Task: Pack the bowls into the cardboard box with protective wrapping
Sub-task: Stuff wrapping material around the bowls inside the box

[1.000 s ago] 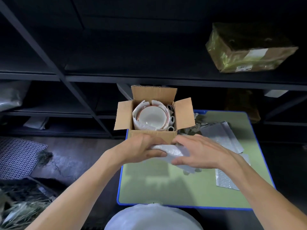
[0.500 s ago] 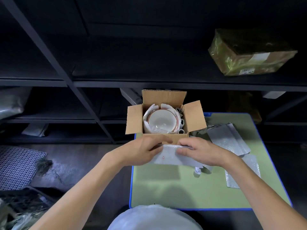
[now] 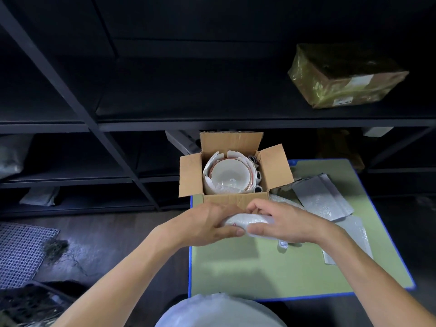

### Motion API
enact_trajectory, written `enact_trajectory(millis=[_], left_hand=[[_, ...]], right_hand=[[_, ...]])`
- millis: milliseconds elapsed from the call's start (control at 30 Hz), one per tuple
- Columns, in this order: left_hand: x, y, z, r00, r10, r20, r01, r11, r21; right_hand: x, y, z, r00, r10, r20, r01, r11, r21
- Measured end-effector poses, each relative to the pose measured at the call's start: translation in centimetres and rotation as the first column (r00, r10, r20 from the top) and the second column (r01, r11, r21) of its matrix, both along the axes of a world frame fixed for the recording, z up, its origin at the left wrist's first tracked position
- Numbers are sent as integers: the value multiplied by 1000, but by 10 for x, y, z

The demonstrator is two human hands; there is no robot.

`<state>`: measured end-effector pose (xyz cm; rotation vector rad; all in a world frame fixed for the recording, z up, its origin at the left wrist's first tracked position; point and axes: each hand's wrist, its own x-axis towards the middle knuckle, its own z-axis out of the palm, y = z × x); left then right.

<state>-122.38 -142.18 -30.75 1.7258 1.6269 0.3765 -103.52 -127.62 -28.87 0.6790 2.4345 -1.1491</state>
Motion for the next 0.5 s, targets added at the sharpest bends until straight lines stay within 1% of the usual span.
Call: enact_trajectory(millis=[67,133,167,233,367,433,500], left_hand=[[-3,1,-1,999,11,-32,-11,1000,1],[-5,2,1,999,30,-30,-30,999,16],[-6,2,2,999,49,-3,-49,998,31],[-7,3,4,993,110,34,-112,992,62],[-5,6,1,960,270,-80,-265,962,70],[-2,8,1,931,359,-69,-353,932,81],[6,11,1,887,459,-57,-451,885,111]], right_hand=[[-2,-3,0,998,60,-18,-57,988,141],[-7,-6,0,986,124,-112,-91,960,264],[-9,-6,0,979,139,-151,-86,946,311],[-13,-7,1,972,131,-194,-55,932,357],[-21,-11,4,978,70,-198,5,934,356],[-26,-14,3,973,74,-218,30,898,439],[-34,-18,0,964,62,-259,93,834,544]])
